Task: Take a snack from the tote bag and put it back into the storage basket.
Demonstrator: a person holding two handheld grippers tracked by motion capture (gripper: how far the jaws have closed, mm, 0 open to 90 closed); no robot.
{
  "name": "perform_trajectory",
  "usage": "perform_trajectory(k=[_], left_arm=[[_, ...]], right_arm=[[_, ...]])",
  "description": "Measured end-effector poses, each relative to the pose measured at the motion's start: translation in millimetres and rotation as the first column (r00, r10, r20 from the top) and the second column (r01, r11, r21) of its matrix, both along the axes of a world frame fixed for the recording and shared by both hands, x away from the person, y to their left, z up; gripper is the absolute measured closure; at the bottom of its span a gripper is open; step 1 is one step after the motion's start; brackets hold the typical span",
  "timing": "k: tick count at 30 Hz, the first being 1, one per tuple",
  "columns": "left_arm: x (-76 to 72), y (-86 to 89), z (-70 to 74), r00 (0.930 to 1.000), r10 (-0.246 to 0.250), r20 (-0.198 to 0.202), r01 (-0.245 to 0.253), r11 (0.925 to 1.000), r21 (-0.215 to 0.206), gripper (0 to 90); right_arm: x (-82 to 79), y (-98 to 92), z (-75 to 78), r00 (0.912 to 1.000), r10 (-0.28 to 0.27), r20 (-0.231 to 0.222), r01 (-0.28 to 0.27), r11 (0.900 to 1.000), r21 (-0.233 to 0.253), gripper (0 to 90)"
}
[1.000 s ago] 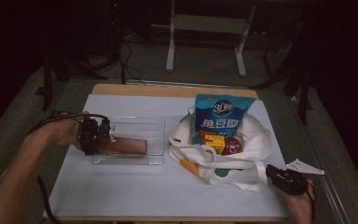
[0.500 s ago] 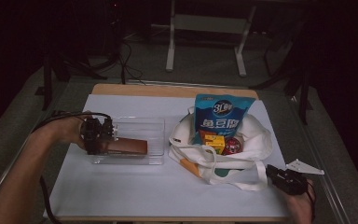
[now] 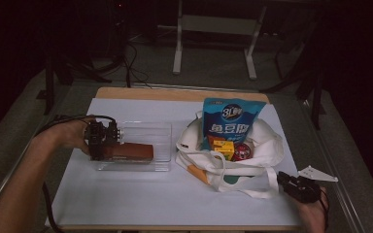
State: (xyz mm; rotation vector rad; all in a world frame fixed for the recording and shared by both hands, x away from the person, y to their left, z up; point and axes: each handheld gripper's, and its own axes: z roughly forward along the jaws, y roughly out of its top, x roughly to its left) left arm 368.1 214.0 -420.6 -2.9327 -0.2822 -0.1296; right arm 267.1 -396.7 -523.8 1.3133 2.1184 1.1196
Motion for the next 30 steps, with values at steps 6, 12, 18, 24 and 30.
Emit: perform_trajectory(k=[6, 12, 18, 24, 30], left_arm=[[-0.8, -0.4, -1.1, 0.9997, -0.025, 0.001, 0.025, 0.9996, 0.010, 42.2], [-2.4, 0.6, -0.7, 0.9978, -0.067, 0.000, 0.067, 0.9977, 0.004, 42.8], [-2.2, -1.3, -2.1, 0.9963, -0.086, 0.003, 0.086, 0.9959, 0.027, 42.6], [-0.3, -1.8, -2.5, 0.9977, -0.068, -0.006, 0.068, 0.9972, 0.032, 41.7], [1.5, -3.2, -2.8, 0.9992, -0.038, -0.009, 0.038, 0.9984, 0.041, 39.1]], right_arm=[[0.1, 0.4, -0.3, 1.0000, 0.001, -0.001, -0.001, 1.000, -0.002, 71.9], [0.2, 1.1, -0.8, 1.0000, 0.001, -0.003, -0.001, 1.000, -0.002, 71.9], [0.5, 1.8, -1.0, 1.0000, 0.004, -0.005, -0.004, 1.000, -0.004, 71.8], [0.2, 0.8, -0.9, 1.0000, 0.001, -0.004, -0.001, 1.000, -0.002, 71.6], [0.5, 0.8, -1.3, 1.0000, 0.002, -0.006, -0.002, 1.000, -0.002, 71.6]])
